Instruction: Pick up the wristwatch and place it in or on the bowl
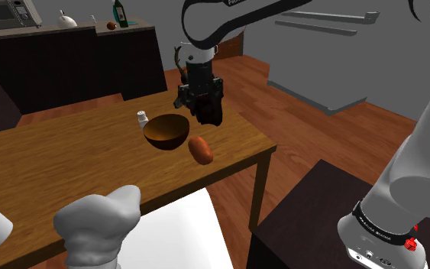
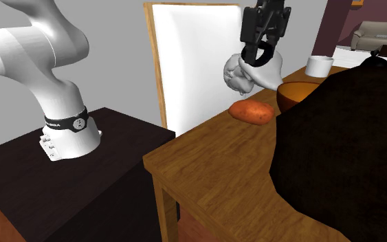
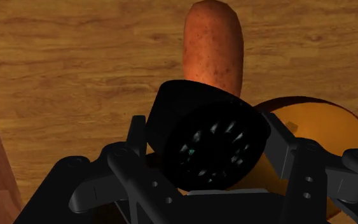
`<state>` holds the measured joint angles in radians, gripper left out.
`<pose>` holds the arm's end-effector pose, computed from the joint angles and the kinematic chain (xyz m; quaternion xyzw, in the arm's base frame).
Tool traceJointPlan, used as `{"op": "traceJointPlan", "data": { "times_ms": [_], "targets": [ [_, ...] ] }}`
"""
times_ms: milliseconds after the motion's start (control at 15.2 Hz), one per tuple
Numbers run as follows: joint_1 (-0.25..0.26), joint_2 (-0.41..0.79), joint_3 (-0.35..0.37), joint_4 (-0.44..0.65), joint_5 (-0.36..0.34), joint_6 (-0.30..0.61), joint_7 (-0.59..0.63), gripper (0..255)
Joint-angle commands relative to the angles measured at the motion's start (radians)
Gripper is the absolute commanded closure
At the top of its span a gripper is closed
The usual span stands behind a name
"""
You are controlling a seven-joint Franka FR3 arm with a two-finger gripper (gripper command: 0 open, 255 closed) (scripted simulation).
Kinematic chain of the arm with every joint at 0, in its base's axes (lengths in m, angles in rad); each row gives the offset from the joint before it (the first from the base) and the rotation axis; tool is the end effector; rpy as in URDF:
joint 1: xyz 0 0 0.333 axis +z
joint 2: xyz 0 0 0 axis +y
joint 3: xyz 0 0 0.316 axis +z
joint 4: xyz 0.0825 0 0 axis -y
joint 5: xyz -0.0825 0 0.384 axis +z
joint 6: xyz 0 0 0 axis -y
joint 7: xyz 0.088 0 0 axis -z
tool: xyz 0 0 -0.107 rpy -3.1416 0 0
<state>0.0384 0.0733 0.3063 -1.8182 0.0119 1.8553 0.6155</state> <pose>0.5463 0.1929 0.4912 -0.9903 0.1369 0.0223 0.0073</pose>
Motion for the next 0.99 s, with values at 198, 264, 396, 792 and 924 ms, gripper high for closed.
{"op": "traceJointPlan", "data": {
  "times_ms": [198,264,396,792,924],
  "targets": [
    [0.049,0.238,0.013,0.311,-0.074,-0.083,0.069,255],
    [0.063,0.286,0.014,0.378,-0.088,-0.104,0.080,255],
    [0.096,0.389,0.012,0.529,-0.116,-0.155,0.099,255],
    [0.181,0.634,-0.006,0.898,-0.168,-0.279,0.118,255],
    [0.175,0.624,-0.005,0.853,-0.166,-0.244,0.119,255]
  ]
}}
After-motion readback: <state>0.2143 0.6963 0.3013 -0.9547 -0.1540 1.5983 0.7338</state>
